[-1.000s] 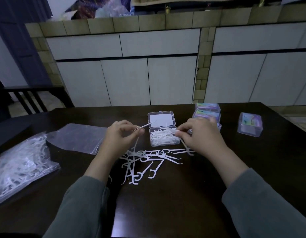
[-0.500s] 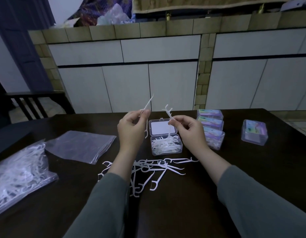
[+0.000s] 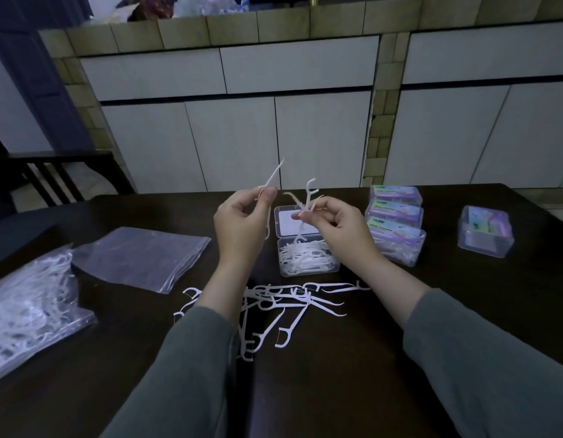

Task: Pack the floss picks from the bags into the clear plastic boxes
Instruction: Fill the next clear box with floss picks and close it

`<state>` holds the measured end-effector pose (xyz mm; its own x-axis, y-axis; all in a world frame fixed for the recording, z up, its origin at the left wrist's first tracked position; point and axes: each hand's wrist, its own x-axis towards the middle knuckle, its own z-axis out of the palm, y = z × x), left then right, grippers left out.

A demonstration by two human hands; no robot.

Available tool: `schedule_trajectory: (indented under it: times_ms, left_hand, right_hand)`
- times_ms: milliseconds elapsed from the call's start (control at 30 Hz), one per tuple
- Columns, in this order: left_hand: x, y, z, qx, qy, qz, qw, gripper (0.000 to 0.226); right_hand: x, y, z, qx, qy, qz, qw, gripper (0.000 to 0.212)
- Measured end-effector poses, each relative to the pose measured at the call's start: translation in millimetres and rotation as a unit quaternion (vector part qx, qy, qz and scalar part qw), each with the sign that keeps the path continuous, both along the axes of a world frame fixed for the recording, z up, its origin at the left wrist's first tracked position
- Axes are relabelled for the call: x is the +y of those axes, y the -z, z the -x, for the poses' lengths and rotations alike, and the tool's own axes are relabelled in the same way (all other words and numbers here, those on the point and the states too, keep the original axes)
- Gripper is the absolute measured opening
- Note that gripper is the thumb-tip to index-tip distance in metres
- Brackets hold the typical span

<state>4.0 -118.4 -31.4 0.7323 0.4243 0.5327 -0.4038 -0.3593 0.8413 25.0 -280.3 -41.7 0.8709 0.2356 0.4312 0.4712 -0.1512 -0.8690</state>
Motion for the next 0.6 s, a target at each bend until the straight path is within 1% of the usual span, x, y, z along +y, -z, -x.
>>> schedule_trajectory:
  times_ms: [33,67,100,167,267,300,367,433,500,600]
  left_hand:
    - [-1,1,1,-0.002,0.004,-0.017,1.0,0.015]
    - [-2,2,1,-0.003,0.007,-0.031,0.999,0.017]
    - [-2,2,1,-0.003,0.009,-0.04,0.999,0.017]
    - [-2,3,2,-0.002,0.008,-0.052,0.999,0.018]
    - [-3,4,4,0.003,0.01,-0.059,0.998,0.014]
    - [-4,4,5,0.004,0.01,-0.061,0.998,0.01]
    - [-5,4,7,0.003,0.012,-0.069,0.998,0.005]
    - [-6,4,8,0.002,0.017,-0.076,0.997,0.005]
    - [-7,4,9,-0.005,0.02,-0.081,0.997,0.005]
    - [-9,3,10,-0.011,0.03,-0.087,0.996,0.006]
  right_hand:
    - [-4,1,-4,-0.026,0.046,0.082,0.995,0.004]
    - [-10,1,-5,-0.054,0.094,0.18,0.978,0.006]
    - [-16,0,-6,-0.086,0.131,0.263,0.952,0.014]
    - [-27,-6,-3,-0.126,0.141,0.358,0.914,0.025]
    - [-34,-17,2,-0.165,0.136,0.461,0.861,0.03]
    - [-34,-21,3,-0.165,0.139,0.48,0.85,0.03]
    - [-33,-23,5,-0.168,0.148,0.493,0.841,0.03]
    - [-30,-21,8,-0.18,0.153,0.474,0.848,0.032]
    - [-25,-18,10,-0.183,0.146,0.455,0.859,0.028]
    - [-18,-15,12,-0.182,0.135,0.473,0.851,0.025]
